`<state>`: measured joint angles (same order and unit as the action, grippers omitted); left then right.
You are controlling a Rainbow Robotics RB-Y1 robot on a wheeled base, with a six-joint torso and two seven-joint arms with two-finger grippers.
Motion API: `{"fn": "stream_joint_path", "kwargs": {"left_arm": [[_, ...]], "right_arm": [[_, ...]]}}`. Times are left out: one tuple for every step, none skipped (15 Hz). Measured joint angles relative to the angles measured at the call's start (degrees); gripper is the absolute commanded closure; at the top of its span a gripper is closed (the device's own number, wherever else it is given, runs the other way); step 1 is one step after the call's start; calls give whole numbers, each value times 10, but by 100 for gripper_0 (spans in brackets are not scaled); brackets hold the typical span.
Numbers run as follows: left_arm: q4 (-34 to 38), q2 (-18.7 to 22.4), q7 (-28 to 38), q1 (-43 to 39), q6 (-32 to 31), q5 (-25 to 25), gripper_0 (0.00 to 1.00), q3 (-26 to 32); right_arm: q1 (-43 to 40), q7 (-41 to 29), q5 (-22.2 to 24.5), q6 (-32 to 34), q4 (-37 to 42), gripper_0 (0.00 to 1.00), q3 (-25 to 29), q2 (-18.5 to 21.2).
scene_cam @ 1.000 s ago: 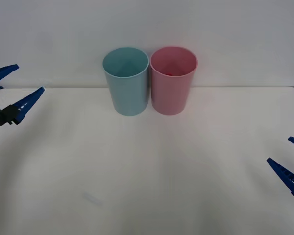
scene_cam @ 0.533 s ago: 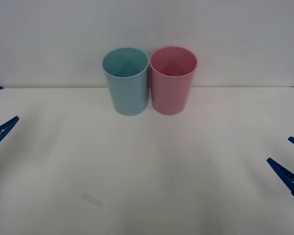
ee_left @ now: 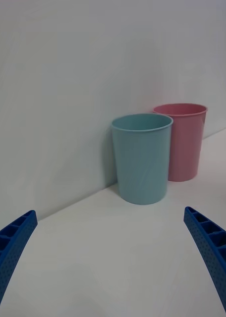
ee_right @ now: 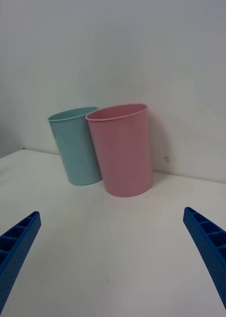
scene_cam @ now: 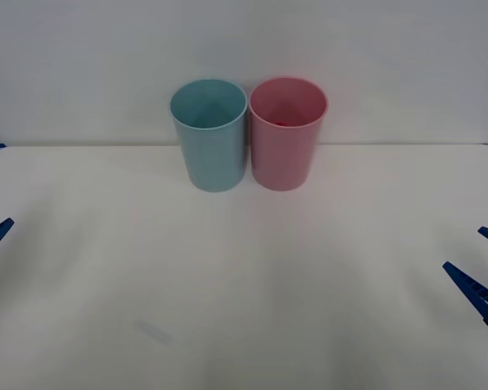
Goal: Grasp the object on the table and drop it into the matching bin: aluminum can to the light blue bin, PET bottle to the pink bin.
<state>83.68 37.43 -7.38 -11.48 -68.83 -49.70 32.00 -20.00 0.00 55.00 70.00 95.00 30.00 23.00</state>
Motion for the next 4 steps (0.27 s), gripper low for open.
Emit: {"fn": "stream_joint_path", "kwargs": {"left_arm": [[0,1,1,-3,0,1,0,-1],[0,2,1,-5,0,2,0,-2],[0,3,1,-6,0,2,0,-4],[0,4,2,-6,2,1,0,-5]], "right_arm": [[0,0,0,0,0,0,0,0],[0,0,0,0,0,0,0,0],[0,0,0,0,0,0,0,0],[0,0,0,0,0,0,0,0]]}}
